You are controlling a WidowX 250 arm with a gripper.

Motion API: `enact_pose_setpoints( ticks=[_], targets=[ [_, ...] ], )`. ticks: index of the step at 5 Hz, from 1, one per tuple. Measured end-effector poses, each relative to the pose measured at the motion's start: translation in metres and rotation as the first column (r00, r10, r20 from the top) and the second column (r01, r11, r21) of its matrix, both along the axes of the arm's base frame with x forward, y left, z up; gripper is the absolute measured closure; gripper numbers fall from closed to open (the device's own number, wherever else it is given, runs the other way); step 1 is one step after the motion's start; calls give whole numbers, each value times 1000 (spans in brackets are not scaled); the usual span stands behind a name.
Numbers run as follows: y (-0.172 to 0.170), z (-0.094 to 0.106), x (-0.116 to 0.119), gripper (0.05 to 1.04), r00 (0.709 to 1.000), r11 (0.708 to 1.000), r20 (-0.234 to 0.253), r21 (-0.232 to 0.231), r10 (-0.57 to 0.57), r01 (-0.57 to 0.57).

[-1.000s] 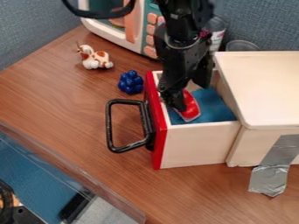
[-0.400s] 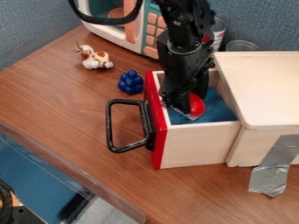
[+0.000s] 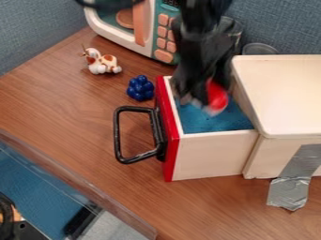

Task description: Take the salmon sushi and put it on the left side of table

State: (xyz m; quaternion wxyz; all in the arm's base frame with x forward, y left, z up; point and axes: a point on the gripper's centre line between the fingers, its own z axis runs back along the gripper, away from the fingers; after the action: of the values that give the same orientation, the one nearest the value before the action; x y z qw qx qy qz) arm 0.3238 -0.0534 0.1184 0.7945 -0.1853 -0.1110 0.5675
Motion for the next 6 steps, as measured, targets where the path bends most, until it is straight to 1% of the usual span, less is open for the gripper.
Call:
enact_pose_setpoints(
  ticks=[1, 2, 3, 4, 5, 6],
  targets=[
    [4, 28, -5, 572, 998, 999, 40, -26, -43, 44],
    [20, 43, -16, 572, 996, 996, 44, -31, -76, 78],
    [58, 51, -29, 572, 993, 993, 33, 28, -117, 116],
    [103, 40, -41, 572, 994, 991, 14, 87, -105, 103],
    [151, 30, -53, 572, 999, 988, -17, 148, -51, 53],
    [183, 23, -61, 572, 999, 980, -30, 196, -14, 20]
  ],
)
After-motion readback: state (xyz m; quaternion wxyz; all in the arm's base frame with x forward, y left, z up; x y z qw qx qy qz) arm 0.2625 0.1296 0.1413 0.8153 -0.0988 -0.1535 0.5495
